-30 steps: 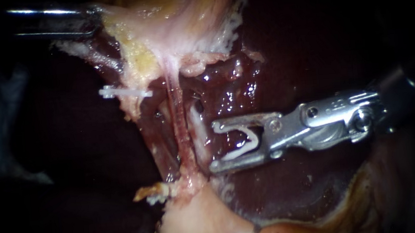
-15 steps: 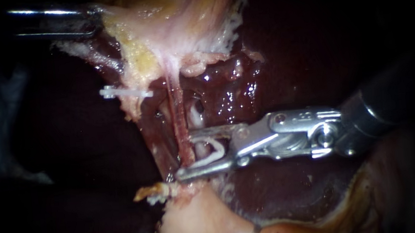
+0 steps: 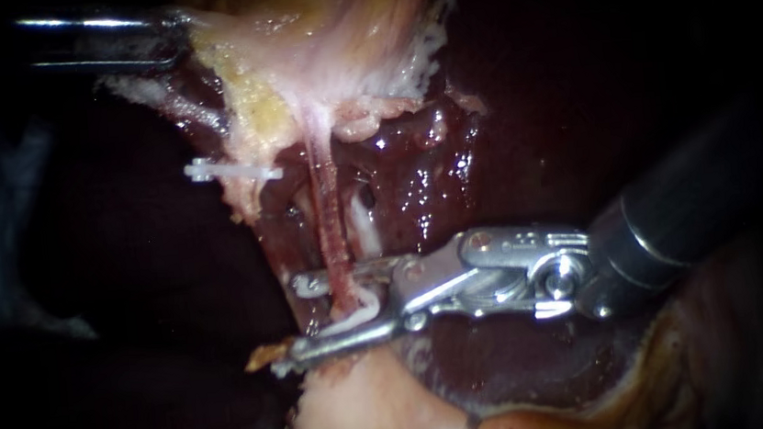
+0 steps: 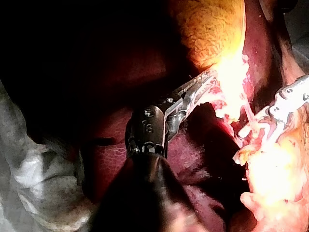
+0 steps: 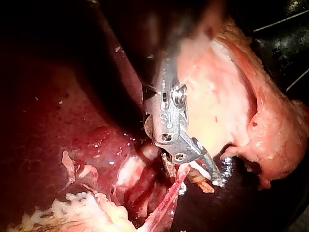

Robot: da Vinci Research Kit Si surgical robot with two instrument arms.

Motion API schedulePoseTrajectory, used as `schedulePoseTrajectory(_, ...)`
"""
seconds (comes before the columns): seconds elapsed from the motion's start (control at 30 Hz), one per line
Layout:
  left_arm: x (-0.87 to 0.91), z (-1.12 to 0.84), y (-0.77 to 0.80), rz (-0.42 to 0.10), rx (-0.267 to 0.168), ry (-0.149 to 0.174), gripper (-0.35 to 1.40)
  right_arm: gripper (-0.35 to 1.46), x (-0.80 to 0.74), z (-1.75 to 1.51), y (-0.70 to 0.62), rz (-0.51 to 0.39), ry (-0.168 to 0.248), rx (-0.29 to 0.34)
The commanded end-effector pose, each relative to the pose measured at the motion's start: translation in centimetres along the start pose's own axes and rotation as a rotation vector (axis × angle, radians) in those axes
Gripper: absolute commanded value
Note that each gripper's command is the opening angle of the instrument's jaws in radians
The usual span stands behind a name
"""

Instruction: Clipping first clip right tube

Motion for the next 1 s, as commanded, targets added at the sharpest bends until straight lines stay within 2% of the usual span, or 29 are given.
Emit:
schedulePoseTrajectory(0.03,0.0,0.0,0.0,0.0,0.0,0.0,-0.35,0.5,0.02,0.0,-0.04,0.004,0.005,0.008)
schedulePoseTrajectory(0.3,0.0,0.0,-0.01,0.0,0.0,0.0,-0.35,0.48,0.13,0.05,-0.38,0.031,0.018,0.08)
schedulePoseTrajectory(0.47,0.0,0.0,-0.01,0.0,0.0,0.0,-0.35,0.46,0.2,0.06,-0.5,0.026,0.015,0.123)
schedulePoseTrajectory(0.7,-0.01,0.01,-0.01,0.001,0.0,0.0,-0.35,0.34,0.21,0.03,-0.48,0.044,0.004,0.154)
schedulePoseTrajectory(0.87,-0.01,0.01,-0.01,0.001,0.0,0.0,-0.35,0.14,0.28,-0.05,-0.44,0.055,0.009,0.148)
schedulePoseTrajectory(1.0,-0.01,0.01,-0.02,0.001,0.0,0.0,-0.35,-0.11,0.32,-0.12,-0.41,0.059,0.015,0.135)
